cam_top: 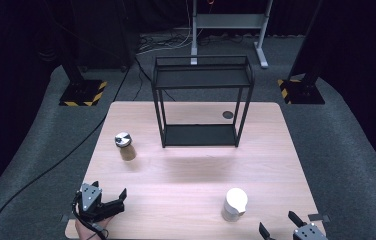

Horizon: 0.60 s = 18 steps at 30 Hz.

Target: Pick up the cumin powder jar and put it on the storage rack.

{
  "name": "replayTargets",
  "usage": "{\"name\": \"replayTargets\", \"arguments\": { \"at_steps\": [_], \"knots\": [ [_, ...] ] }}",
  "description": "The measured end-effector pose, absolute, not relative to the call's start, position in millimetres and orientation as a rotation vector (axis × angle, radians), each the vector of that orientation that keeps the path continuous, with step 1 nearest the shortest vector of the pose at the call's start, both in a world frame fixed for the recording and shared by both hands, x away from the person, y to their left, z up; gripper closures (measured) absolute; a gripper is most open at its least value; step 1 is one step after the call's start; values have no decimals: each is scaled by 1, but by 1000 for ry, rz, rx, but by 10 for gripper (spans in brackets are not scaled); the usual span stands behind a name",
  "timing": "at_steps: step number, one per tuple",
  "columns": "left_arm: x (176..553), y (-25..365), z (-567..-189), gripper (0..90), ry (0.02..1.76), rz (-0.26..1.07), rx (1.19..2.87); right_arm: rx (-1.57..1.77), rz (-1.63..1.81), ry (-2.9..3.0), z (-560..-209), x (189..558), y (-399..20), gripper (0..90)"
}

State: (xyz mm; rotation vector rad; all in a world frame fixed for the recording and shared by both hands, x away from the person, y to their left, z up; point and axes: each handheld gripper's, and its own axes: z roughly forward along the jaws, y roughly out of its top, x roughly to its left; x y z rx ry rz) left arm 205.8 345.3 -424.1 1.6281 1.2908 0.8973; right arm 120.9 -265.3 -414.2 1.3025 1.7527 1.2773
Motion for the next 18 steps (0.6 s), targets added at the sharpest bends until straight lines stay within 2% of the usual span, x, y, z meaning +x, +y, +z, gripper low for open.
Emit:
{"name": "replayTargets", "arguments": {
  "at_steps": [18],
  "knots": [
    [261,348,-439,0,1327,857,1678,1325,1232,1825,-422,137,-254,0]
  ]
}}
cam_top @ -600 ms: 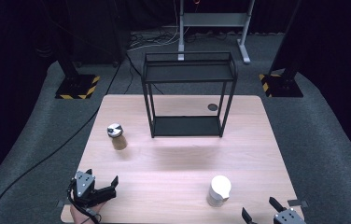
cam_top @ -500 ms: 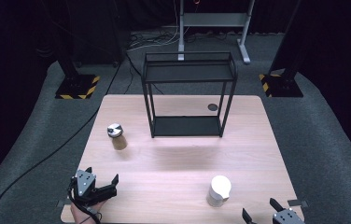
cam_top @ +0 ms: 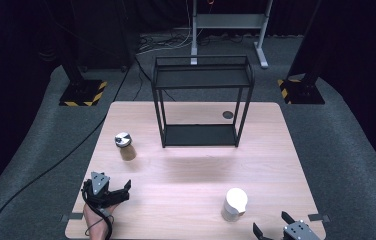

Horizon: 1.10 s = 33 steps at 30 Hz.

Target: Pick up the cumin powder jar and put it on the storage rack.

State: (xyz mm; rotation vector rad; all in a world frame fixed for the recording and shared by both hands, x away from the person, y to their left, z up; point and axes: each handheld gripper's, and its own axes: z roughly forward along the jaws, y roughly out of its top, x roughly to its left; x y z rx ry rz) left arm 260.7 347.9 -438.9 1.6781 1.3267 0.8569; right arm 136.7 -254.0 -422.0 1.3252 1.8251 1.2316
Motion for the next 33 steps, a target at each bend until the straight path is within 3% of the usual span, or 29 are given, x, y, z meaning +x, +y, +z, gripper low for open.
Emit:
{"name": "replayTargets", "arguments": {
  "at_steps": [33],
  "knots": [
    [367,344,-434,0,1368,872,1719,1338,1199,1847,-423,140,-258,0]
  ]
}}
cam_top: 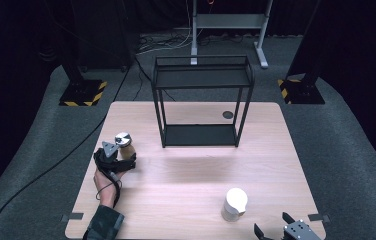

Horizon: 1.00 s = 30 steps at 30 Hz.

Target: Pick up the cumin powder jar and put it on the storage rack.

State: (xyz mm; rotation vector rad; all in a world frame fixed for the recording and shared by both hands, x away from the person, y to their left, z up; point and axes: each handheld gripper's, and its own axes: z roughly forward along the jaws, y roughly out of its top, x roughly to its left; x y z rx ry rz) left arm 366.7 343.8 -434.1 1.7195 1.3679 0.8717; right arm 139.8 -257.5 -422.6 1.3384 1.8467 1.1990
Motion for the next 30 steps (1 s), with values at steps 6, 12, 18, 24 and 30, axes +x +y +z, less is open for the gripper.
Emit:
{"name": "replayTargets", "arguments": {
  "at_steps": [6,12,18,24,30],
  "knots": [
    [386,344,-435,0,1357,858,1716,1342,1199,1855,-423,141,-257,0],
    [395,342,-442,0,1384,877,1695,1340,1202,1859,-424,142,-257,0],
    [395,347,-441,306,1413,813,1674,1337,1200,1862,-424,142,-258,0],
    [391,349,-438,306,1392,788,1696,1350,1197,1841,-424,140,-257,0],
    [380,348,-434,306,1359,781,1713,1343,1195,1847,-424,140,-257,0]
  ]
}}
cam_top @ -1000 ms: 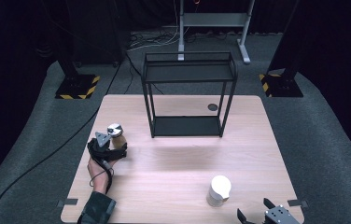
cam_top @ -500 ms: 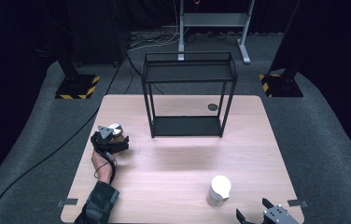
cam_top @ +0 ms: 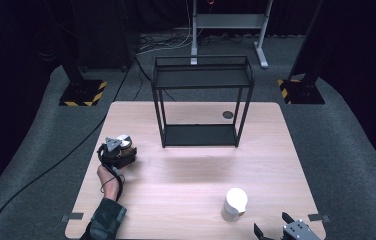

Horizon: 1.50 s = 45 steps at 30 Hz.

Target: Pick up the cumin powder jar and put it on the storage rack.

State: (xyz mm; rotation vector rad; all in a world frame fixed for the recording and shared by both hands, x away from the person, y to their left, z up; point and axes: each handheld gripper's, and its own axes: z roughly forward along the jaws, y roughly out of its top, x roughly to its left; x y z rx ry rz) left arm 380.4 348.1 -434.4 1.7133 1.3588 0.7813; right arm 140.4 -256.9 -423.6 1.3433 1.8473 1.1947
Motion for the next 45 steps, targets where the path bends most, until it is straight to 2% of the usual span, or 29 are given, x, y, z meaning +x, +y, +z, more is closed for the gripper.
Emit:
{"name": "replayTargets", "arguments": {
  "at_steps": [13,25,45],
  "knots": [
    [351,345,-419,305,1245,758,1753,1339,1193,1845,-423,139,-257,0],
    [335,346,-403,306,1134,678,1731,1329,1191,1854,-422,140,-255,0],
    [344,328,-375,306,957,591,1797,1313,1176,1846,-419,137,-254,0]
  ]
}}
